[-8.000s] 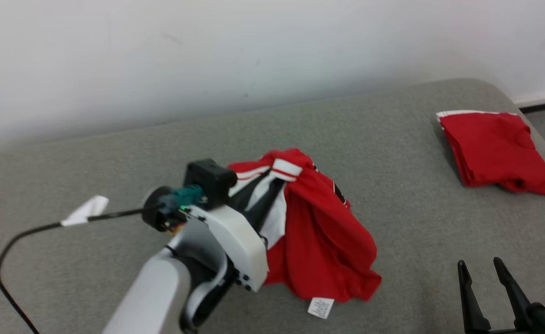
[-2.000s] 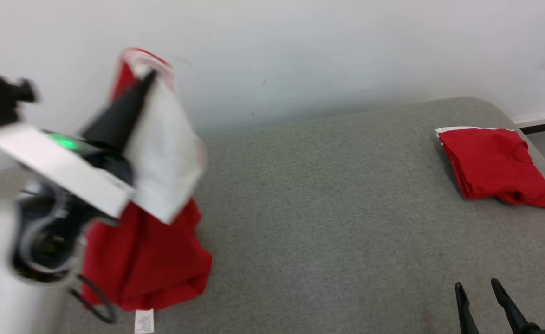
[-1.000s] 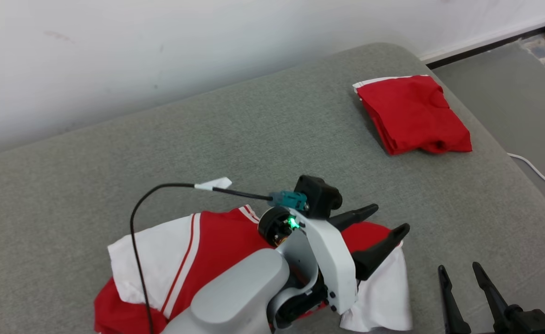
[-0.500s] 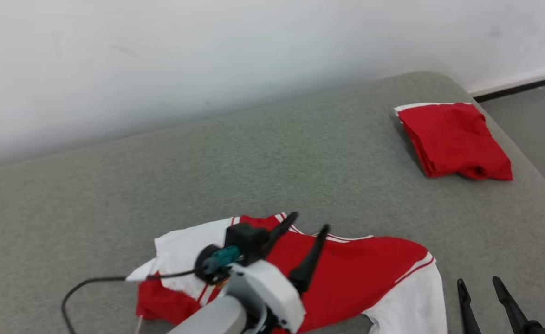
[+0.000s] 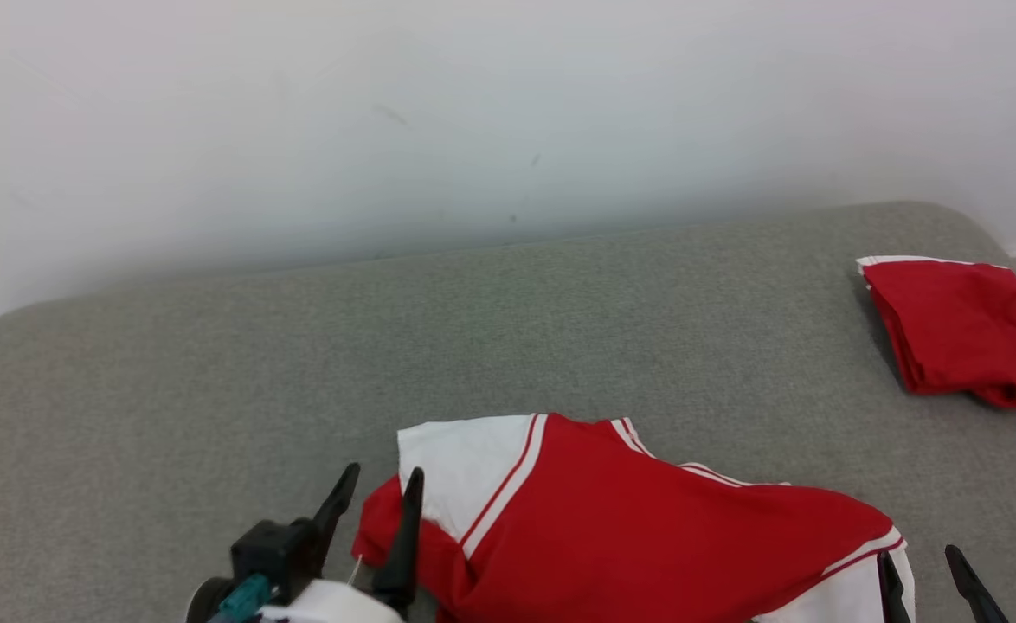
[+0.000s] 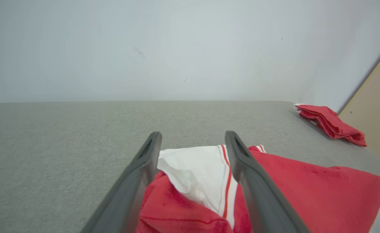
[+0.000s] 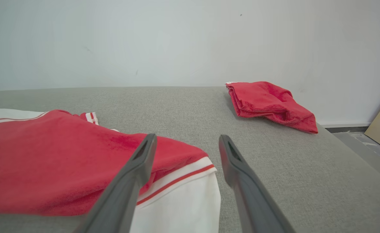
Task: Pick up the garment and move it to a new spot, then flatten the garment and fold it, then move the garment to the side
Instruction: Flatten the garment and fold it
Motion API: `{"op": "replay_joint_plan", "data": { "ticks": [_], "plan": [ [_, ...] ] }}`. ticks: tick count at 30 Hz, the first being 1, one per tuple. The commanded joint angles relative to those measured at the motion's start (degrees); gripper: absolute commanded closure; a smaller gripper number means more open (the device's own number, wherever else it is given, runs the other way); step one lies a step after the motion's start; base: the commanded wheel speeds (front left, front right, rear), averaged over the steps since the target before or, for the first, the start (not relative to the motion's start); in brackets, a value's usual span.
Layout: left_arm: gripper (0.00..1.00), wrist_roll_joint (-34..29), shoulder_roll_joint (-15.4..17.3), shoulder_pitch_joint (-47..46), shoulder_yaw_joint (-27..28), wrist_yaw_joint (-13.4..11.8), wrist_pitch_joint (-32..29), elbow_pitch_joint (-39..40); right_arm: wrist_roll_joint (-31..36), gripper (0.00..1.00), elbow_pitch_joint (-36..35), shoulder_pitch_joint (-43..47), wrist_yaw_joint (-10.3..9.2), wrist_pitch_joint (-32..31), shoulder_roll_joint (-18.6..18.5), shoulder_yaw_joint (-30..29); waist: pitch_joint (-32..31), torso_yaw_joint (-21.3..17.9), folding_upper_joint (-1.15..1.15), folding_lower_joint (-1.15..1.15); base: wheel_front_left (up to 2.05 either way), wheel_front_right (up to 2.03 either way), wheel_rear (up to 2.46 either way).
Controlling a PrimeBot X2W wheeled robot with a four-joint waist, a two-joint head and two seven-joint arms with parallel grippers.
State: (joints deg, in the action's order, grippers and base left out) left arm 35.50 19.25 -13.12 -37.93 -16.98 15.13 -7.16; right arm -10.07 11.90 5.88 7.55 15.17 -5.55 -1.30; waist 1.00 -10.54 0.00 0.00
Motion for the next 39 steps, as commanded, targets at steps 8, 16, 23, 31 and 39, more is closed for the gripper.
{"op": "replay_joint_plan", "data": {
  "ticks": [8,16,23,31,39],
  "plan": [
    [0.0,-3.94,-1.12,7.16,6.93,2.73,-0.02,1.52,0.51,0.0,-0.07,0.49,-0.12,-0.07,-0.98,0.37,-1.23,3.96,0.0,0.0,0.0,0.0,0.0],
    [0.0,-2.28,-4.14,1.87,7.06,7.73,-1.66,-3.54,0.08,0.0,0.26,-0.81,-0.13,-0.07,-1.21,2.03,0.02,2.38,0.0,0.0,0.0,0.0,0.0],
    [0.0,0.08,-4.85,-8.8,6.83,8.68,-12.63,-10.61,-0.53,0.0,0.58,-2.2,-0.13,-0.07,-0.99,2.27,3.48,-0.97,0.0,0.0,0.0,0.0,0.0],
    [0.0,2.46,-2.8,-18.86,6.76,8.73,-28.22,-21.85,-0.98,0.0,0.86,-3.67,-0.13,-0.07,-0.29,2.7,6.91,-3.9,0.0,0.0,0.0,0.0,0.0],
    [0.0,4.74,-1.5,-21.37,6.41,10.83,-35.41,-27.19,-0.98,0.0,0.95,-4.16,-0.13,-0.07,-0.12,2.19,7.61,-4.56,0.0,0.0,0.0,0.0,0.0]
  ]
}}
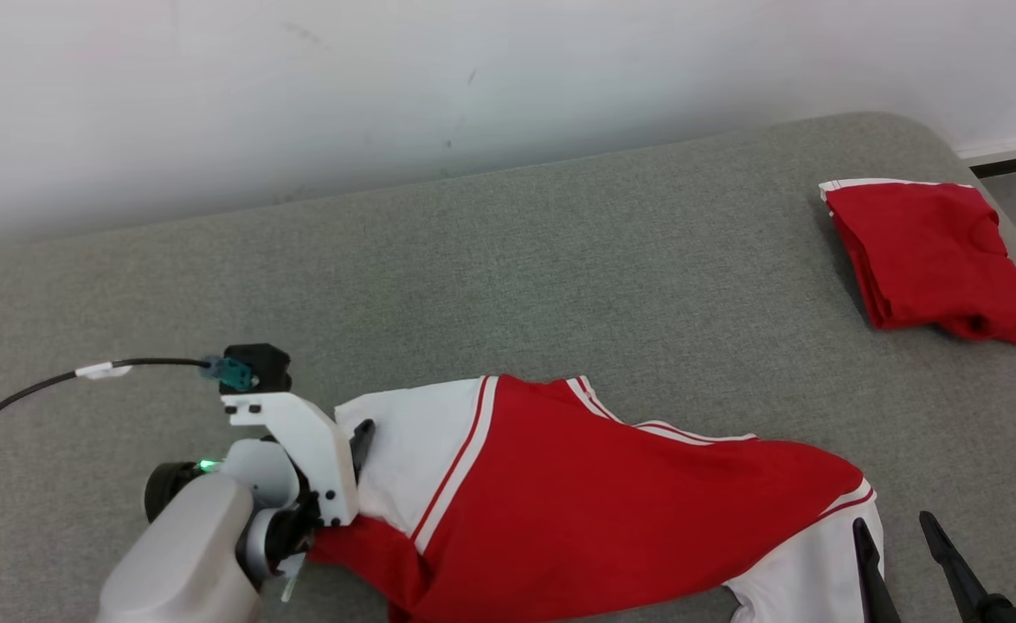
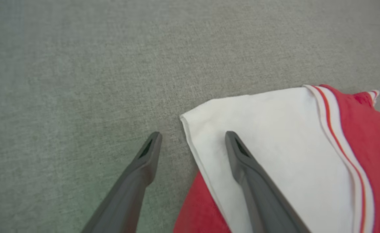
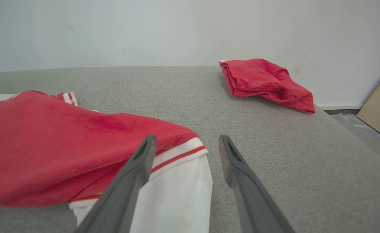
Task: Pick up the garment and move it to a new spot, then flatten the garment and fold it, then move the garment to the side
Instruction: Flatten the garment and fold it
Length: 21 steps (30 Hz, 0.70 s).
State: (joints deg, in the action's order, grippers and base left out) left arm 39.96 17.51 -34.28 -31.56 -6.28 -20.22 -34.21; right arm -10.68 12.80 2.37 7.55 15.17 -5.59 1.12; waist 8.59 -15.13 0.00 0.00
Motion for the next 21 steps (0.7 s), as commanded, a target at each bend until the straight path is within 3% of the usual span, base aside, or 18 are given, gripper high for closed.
{"op": "replay_joint_plan", "data": {
  "ticks": [1,14,15,16,17,21],
  "plan": [
    [0.0,0.59,-0.11,-0.28,-0.06,0.5,-0.59,-0.36,-0.32,0.0,0.04,-0.71,-0.13,-0.07,-0.09,-0.28,0.1,0.11,0.0,0.0,0.0,0.0,0.0],
    [0.0,1.08,-4.68,-3.55,-1.6,2.24,0.83,-5.22,-0.12,0.0,-0.14,-2.48,-0.13,-0.07,-0.53,1.35,2.55,0.26,0.0,0.0,0.0,0.0,0.0],
    [0.14,0.86,-4.85,-3.77,-1.92,2.58,0.88,-5.83,-0.22,0.0,-0.14,-2.57,-0.13,-0.07,-0.64,1.34,2.69,0.14,0.0,0.0,0.0,0.0,0.0],
    [0.7,0.78,-5.01,-3.95,-2.07,2.73,1.26,-6.37,-0.31,0.0,-0.16,-2.62,-0.13,-0.07,-0.74,1.29,2.81,0.03,0.0,0.0,0.0,0.0,0.0],
    [1.0,0.75,-5.4,-4.01,-2.31,3.16,1.46,-6.77,-0.34,0.0,-0.16,-2.58,-0.13,-0.07,-0.76,1.23,2.87,-0.07,0.0,0.0,0.0,0.0,0.0],
    [1.0,0.14,-5.62,-4.58,-2.94,4.66,3.78,-7.63,-0.2,0.0,-0.13,-2.15,-0.13,-0.07,-0.6,0.87,2.72,-0.2,0.0,0.0,0.0,0.0,0.0]
  ]
}}
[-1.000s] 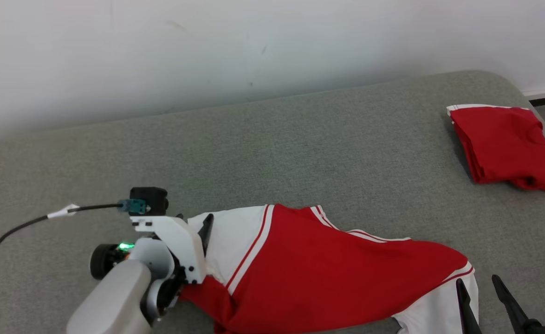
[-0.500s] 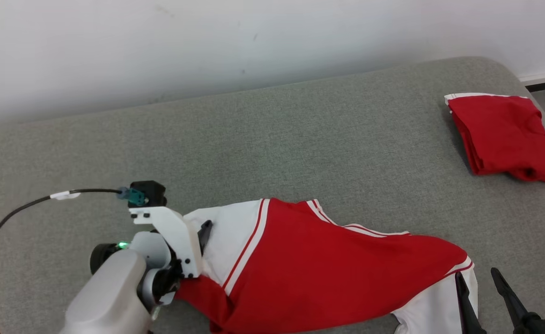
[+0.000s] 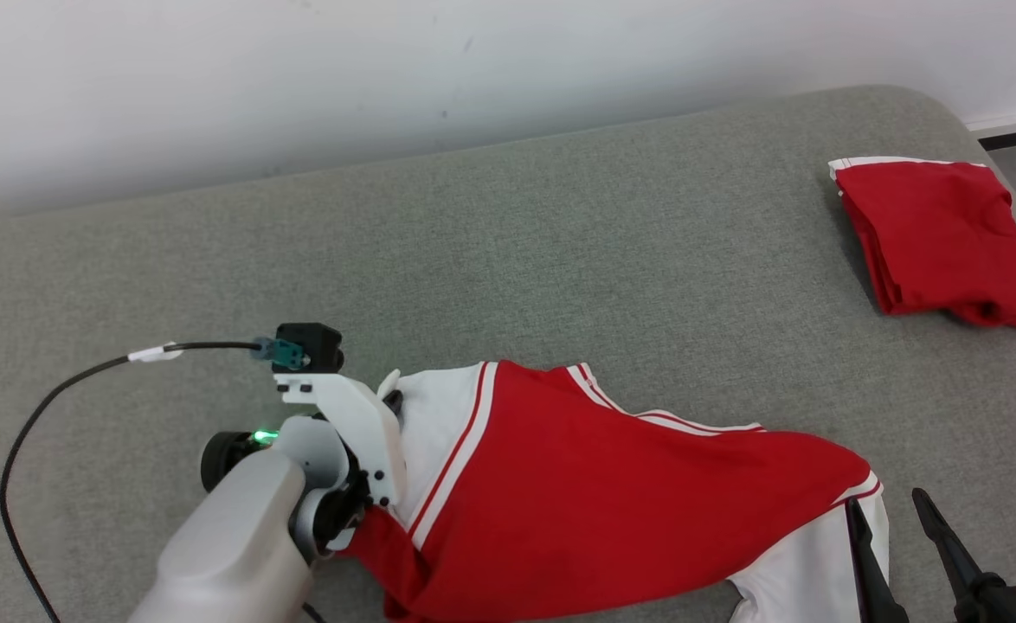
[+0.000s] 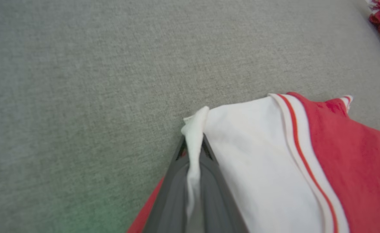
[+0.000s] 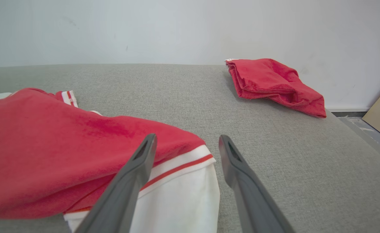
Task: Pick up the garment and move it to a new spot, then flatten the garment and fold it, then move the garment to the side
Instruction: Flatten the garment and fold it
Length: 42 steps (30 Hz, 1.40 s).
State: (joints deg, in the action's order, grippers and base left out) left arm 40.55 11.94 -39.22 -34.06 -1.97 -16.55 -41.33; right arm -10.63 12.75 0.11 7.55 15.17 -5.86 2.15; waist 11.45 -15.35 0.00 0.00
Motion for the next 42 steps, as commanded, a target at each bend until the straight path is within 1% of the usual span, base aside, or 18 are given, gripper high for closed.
{"op": "replay_joint_plan", "data": {
  "ticks": [1,4,7,10,12,16,23,27,29,30,33,38,39,41,42],
  "plan": [
    [1.0,-0.55,-0.11,0.05,-0.17,0.38,1.57,-0.32,-0.19,0.0,0.03,0.29,-0.13,-0.07,-0.29,-0.27,-0.33,0.06,0.0,0.0,0.0,0.0,0.0],
    [1.0,-0.52,-0.9,0.28,0.85,0.28,6.22,1.21,-0.05,0.0,0.21,1.12,-0.13,-0.07,-0.24,-0.7,-1.35,0.56,0.0,0.0,0.0,0.0,0.0],
    [1.0,0.43,-1.44,2.46,1.7,0.71,10.25,4.46,0.18,0.0,0.1,2.04,-0.13,-0.06,-0.28,-1.34,-2.98,1.8,0.0,0.0,0.0,0.0,0.0],
    [1.0,1.21,-1.84,5.53,2.0,0.93,13.12,10.0,0.47,0.0,0.05,3.41,-0.13,-0.06,-0.63,-1.88,-5.13,3.84,0.0,0.0,0.0,0.0,0.0],
    [1.0,1.52,-1.38,8.34,2.03,0.52,14.14,15.2,0.52,0.0,-0.04,4.15,-0.13,-0.06,-0.76,-1.93,-6.57,5.21,0.0,0.0,0.0,0.0,0.0],
    [1.0,1.92,0.59,15.81,1.71,-1.53,14.14,28.15,0.7,0.0,-0.4,5.35,-0.13,-0.07,-0.75,-2.12,-9.34,8.13,0.0,0.0,0.0,0.0,0.0],
    [1.0,2.97,5.1,28.2,0.3,-5.7,10.22,51.41,0.74,0.0,-0.38,7.05,-0.13,-0.06,-0.71,-2.04,-12.07,13.11,0.0,0.0,0.0,0.0,0.0],
    [1.0,2.63,7.32,32.08,0.26,-7.94,8.71,59.95,0.7,0.0,-0.33,7.19,-0.13,-0.06,-0.36,-1.99,-12.76,14.78,0.0,0.0,0.0,0.0,0.0],
    [1.0,2.52,7.7,32.63,0.39,-8.3,8.49,61.4,0.71,0.0,-0.31,7.14,-0.13,-0.06,-0.28,-1.94,-12.86,15.05,0.0,0.0,0.0,0.0,0.0],
    [1.0,2.13,8.45,32.95,0.74,-9.09,8.11,63.05,0.82,0.0,-0.2,6.86,-0.13,-0.06,-0.08,-1.61,-12.94,15.25,0.0,0.0,0.0,0.0,0.0],
    [1.0,2.09,8.77,32.65,1.11,-9.65,7.58,63.72,0.74,0.0,-0.08,6.14,-0.13,-0.06,0.13,-1.0,-12.85,14.72,0.0,0.0,0.0,0.0,0.0],
    [1.0,1.81,8.79,30.78,1.81,-9.93,7.55,62.41,0.33,0.0,0.21,5.48,-0.13,-0.06,0.2,-0.43,-11.8,11.9,0.0,0.0,0.0,0.0,0.0],
    [1.0,1.81,8.79,30.78,1.81,-9.93,7.55,62.41,0.33,0.0,0.21,5.48,-0.13,-0.06,0.2,-0.43,-11.8,11.9,0.0,0.0,0.0,0.0,0.0],
    [1.0,2.18,8.4,29.84,2.3,-9.76,7.81,60.83,0.22,0.0,0.29,5.17,-0.13,-0.06,0.07,-0.47,-11.2,10.34,0.0,0.0,0.0,0.0,0.0],
    [1.0,1.45,8.75,28.89,2.57,-9.67,7.94,59.78,0.14,0.0,0.31,4.99,-0.13,-0.06,0.02,-0.53,-10.82,9.49,0.0,0.0,0.0,0.0,0.0]
  ]
}}
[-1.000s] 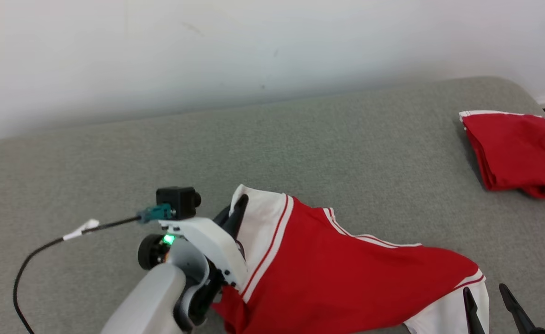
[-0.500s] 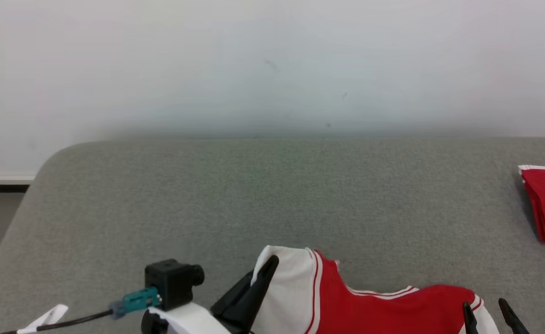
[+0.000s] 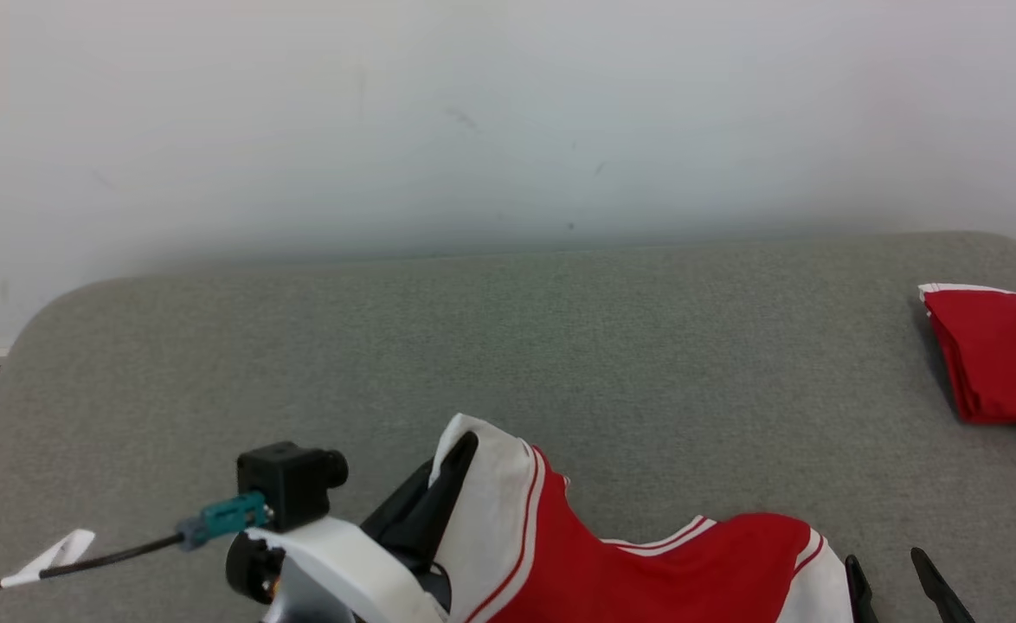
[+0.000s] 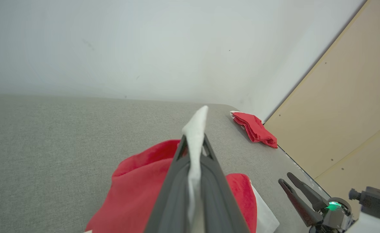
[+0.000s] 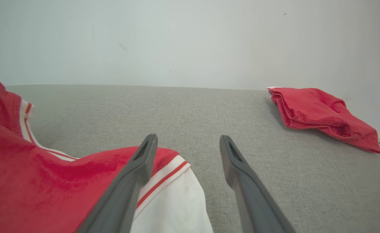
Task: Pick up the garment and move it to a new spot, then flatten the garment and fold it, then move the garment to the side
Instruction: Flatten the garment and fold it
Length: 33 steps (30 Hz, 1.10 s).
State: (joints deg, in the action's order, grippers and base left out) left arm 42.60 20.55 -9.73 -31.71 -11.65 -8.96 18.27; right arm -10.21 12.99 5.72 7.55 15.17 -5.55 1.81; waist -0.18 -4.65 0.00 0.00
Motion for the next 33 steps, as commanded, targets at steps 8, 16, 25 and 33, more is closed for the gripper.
{"op": "replay_joint_plan", "data": {
  "ticks": [8,16,25,33],
  "plan": [
    [1.0,-0.91,-0.68,-10.94,1.12,2.11,-1.9,-12.72,-1.17,0.0,-0.41,-4.08,-0.13,-0.07,0.55,0.55,7.33,-9.51,0.0,0.0,0.0,0.0,0.0],
    [1.0,-2.67,0.62,-25.24,2.71,5.68,-3.35,-28.18,-2.44,0.0,0.05,-7.41,-0.13,-0.06,2.15,0.6,14.44,-18.04,0.0,0.0,0.0,0.0,0.0],
    [1.0,-6.92,2.78,-38.64,3.85,6.75,-0.74,-43.85,-5.01,0.0,0.37,-9.5,-0.13,-0.06,2.69,1.62,18.85,-23.53,0.0,0.0,0.0,0.0,0.0],
    [1.0,-9.0,3.73,-46.46,5.18,6.78,4.45,-50.71,-5.3,0.0,0.73,-10.09,-0.13,-0.06,2.67,1.35,19.02,-23.53,0.0,0.0,0.0,0.0,0.0]
  ]
}}
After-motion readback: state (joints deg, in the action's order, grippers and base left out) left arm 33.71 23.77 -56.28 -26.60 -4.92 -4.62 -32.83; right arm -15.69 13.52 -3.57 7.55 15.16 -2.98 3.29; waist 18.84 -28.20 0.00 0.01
